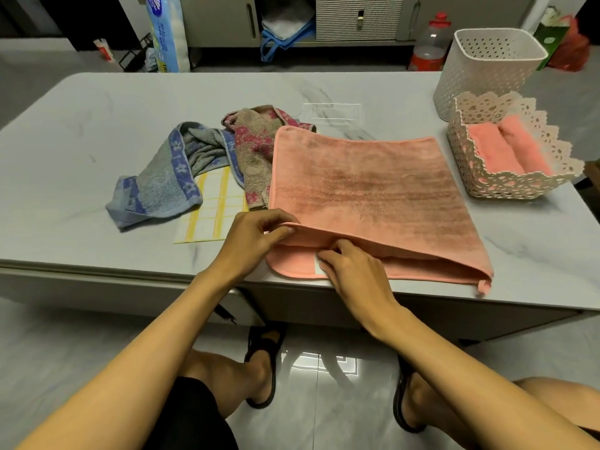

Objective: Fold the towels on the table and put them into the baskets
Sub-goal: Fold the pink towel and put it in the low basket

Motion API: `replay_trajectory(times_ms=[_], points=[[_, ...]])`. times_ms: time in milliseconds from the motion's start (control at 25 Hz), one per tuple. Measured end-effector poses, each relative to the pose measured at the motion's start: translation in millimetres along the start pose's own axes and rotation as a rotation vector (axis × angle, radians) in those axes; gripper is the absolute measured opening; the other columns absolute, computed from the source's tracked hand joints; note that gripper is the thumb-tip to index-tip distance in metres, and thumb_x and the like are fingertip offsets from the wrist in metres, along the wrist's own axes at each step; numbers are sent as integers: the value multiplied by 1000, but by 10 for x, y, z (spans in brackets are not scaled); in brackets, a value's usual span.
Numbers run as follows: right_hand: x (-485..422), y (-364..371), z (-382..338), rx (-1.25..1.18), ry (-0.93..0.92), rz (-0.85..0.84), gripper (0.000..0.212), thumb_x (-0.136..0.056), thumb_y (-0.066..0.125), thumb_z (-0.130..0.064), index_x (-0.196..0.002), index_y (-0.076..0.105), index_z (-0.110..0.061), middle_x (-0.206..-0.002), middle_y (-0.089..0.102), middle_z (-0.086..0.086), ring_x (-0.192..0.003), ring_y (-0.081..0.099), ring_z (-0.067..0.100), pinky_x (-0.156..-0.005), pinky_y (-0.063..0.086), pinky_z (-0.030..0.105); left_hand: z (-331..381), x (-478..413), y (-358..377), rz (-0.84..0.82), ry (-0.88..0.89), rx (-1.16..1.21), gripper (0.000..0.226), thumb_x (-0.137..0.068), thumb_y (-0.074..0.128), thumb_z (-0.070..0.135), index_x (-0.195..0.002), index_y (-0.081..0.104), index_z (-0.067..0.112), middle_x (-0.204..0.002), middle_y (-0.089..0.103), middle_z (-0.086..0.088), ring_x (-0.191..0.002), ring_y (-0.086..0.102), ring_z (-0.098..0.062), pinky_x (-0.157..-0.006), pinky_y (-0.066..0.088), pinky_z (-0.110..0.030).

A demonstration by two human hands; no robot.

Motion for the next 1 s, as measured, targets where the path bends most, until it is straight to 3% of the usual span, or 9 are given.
replay_trajectory(times_ms=[160, 240, 360, 480, 640, 720, 840, 920, 1000], points=[[164, -72, -21, 108, -78, -51, 17, -88, 67, -30, -97, 70, -15, -87, 63, 8, -74, 61, 29, -55, 45, 34, -29, 147, 76, -265, 270, -416, 16, -78, 75, 14, -93, 77, 18, -109, 73, 6, -104, 65, -12, -88, 53, -37], [270, -187, -7, 72, -153, -92, 17, -89, 66, -27, -102, 71, -17, -91, 66, 4, -78, 63, 26, -62, 50, 36, -41, 210, 128, -399, 281, -597, 18, -79, 74, 29, -96, 75, 23, -119, 69, 7, -113, 60, -14, -96, 47, -35], [390, -442, 135, 54, -216, -2, 19, -83, 72, -20, -102, 72, -16, -94, 68, 2, -83, 62, 21, -65, 52, 34, 17, 251, 192, -374, 273, -703, 39, -87, 54, 60, -103, 71, 28, -124, 65, 7, -114, 57, -14, -98, 40, -31], [403, -565, 465, 64, -58, 25, 27, -81, 76, -23, -106, 68, -17, -103, 62, 4, -92, 57, 22, -73, 45, 32, 120, 255, 380, -332, 341, -749, 52, -93, 34, 65, -125, 59, 33, -133, 57, 3, -120, 53, -17, -103, 40, -36], [502, -467, 736, 32, -39, -197, 28, -87, 69, -33, -113, 68, -22, -109, 62, -2, -100, 55, 19, -79, 40, 28, -22, 297, 558, -556, 408, -866, 53, -99, 25, 56, -150, 27, 42, -161, 22, 6, -149, 19, -18, -118, 17, -37], [552, -553, 871, -58, 2, -212, 24, -92, 64, -35, -110, 71, -22, -106, 61, -5, -100, 53, 14, -80, 41, 27, -134, 324, 493, -644, 360, -853, 54, -99, 20, 55, -152, 14, 46, -162, 3, 12, -150, -2, -12, -121, 2, -34], [576, -753, 1261, -179, 336, -73, 7, -90, 66, -26, -93, 72, -22, -93, 60, -7, -91, 56, 12, -77, 44, 28, -198, 310, 411, -649, 208, -655, 48, -96, 21, 62, -142, 33, 54, -159, 10, 19, -149, 0, -4, -120, 1, -31], [597, -816, 1441, -253, 518, -47, 6, -84, 71, -17, -81, 70, -22, -87, 63, -5, -82, 59, 12, -71, 43, 25, -173, 298, 351, -500, 7, -354, 35, -96, 37, 58, -120, 62, 50, -150, 34, 22, -144, 21, -1, -119, 16, -34], [572, -833, 1454, -276, 562, -106, 13, -82, 72, -14, -76, 68, -25, -85, 67, -4, -78, 60, 10, -70, 44, 25, -130, 293, 274, -309, -172, -100, 23, -96, 56, 41, -94, 78, 35, -130, 57, 24, -123, 49, 8, -109, 39, -34]])
Point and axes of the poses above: each hand's wrist, its own x-axis away from the middle knuckle, its own y-axis out of the palm, z = x × y, the point moved 4 cm from there along -x, towards the middle knuckle
